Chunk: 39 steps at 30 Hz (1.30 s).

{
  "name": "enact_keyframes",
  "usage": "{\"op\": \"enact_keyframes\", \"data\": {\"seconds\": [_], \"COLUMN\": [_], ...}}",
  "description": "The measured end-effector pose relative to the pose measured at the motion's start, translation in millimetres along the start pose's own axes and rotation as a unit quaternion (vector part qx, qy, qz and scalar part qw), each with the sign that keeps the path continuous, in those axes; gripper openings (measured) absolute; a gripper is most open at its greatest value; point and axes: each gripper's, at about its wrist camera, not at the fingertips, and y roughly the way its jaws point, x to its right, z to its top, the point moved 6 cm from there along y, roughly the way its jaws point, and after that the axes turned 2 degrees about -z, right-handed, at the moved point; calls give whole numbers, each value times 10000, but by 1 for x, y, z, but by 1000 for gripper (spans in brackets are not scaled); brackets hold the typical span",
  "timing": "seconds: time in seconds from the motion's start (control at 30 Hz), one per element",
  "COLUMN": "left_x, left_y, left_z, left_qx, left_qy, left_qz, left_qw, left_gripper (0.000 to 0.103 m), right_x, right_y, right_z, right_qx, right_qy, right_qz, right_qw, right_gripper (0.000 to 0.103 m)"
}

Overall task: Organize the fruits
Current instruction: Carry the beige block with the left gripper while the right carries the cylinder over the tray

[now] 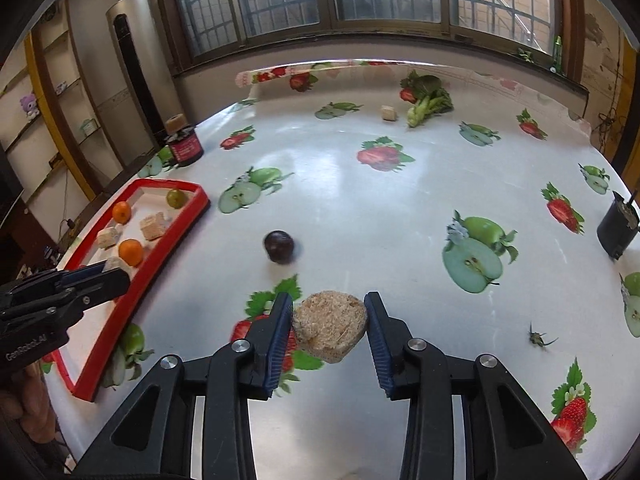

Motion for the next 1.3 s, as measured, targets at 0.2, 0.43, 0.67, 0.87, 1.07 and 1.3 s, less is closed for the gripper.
{"op": "enact_keyframes", "data": {"seconds": [0.2, 0.43, 0.67, 0.87, 1.07, 1.3], "left_x": [-30, -57, -76, -90, -107, -124], "left_y": [-12, -29, -40, -42, -45, -50], "left_z": [-10, -20, -27, -33, -38, -44], "left_qx": [50, 142, 199, 185, 184, 188], "left_qy": [-208, -385, -481, -569, -708, -836], "left_qz": [213, 472, 657, 730, 795, 866], "left_qw": [9995, 9980, 9965, 9955, 9942, 9926], "left_gripper": [22, 22, 22, 22, 22, 22], "right_x": [-44, -86, -123, -151, -173, -190], "right_y": [-5, -5, -7, -9, -7, -1], "right_z": [3, 1, 1, 3, 6, 6], "right_qx": [36, -3, 2, 22, 11, -33], "right_qy": [-233, -459, -683, -878, -1023, -1134], "right_qz": [352, 690, 962, 1121, 1234, 1304], "right_qw": [9991, 9966, 9930, 9898, 9871, 9849], "right_gripper": [38, 38, 38, 38, 38, 38]}}
